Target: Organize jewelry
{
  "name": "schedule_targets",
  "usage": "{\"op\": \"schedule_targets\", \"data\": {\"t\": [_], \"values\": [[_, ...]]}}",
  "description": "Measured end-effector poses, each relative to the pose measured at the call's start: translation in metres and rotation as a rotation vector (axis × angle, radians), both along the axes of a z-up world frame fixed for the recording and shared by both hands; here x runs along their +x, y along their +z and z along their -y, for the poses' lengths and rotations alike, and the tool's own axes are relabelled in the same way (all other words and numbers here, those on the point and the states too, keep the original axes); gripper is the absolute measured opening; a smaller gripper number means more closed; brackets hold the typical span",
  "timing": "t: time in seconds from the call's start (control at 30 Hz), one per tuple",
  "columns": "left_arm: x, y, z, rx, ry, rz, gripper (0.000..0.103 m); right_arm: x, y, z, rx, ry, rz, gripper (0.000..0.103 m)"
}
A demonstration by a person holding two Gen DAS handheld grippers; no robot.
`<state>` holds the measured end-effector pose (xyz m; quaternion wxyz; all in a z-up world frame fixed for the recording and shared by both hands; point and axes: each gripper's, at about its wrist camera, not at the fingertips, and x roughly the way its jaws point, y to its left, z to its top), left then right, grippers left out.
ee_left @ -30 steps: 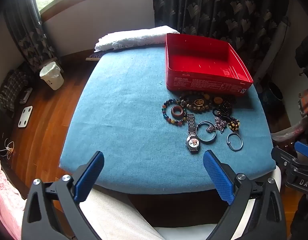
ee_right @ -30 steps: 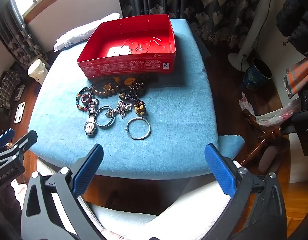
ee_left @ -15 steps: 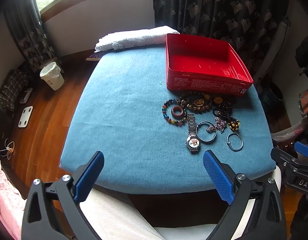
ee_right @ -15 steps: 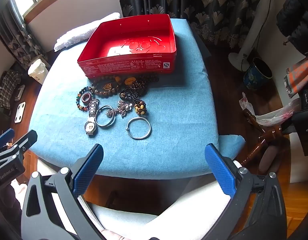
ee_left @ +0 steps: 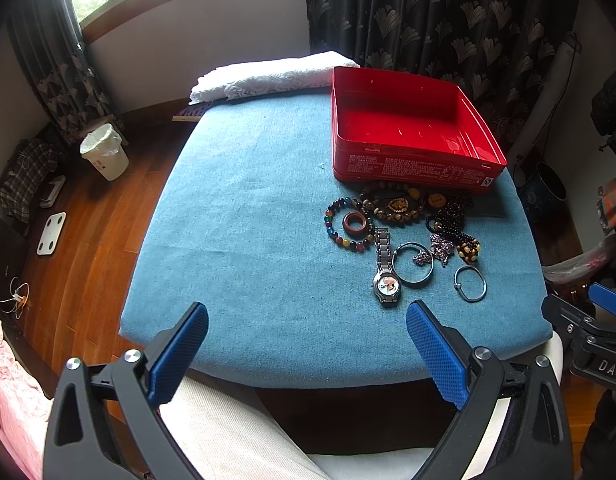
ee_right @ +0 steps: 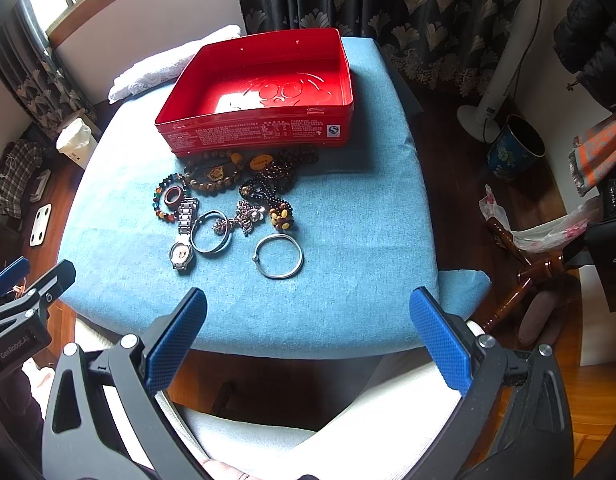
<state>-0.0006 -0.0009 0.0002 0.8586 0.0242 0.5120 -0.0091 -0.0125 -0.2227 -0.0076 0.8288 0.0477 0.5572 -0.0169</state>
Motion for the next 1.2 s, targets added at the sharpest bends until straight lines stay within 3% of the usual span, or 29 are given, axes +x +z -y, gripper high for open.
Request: {"op": "schedule_targets", "data": {"t": [1.2], "values": [[0.0001, -0.0002, 0.0000, 0.001, 0.000, -0.001, 0.097, 0.0012, -0.0016, -0.0012, 0.003, -0.001, -0.003, 0.098]]}}
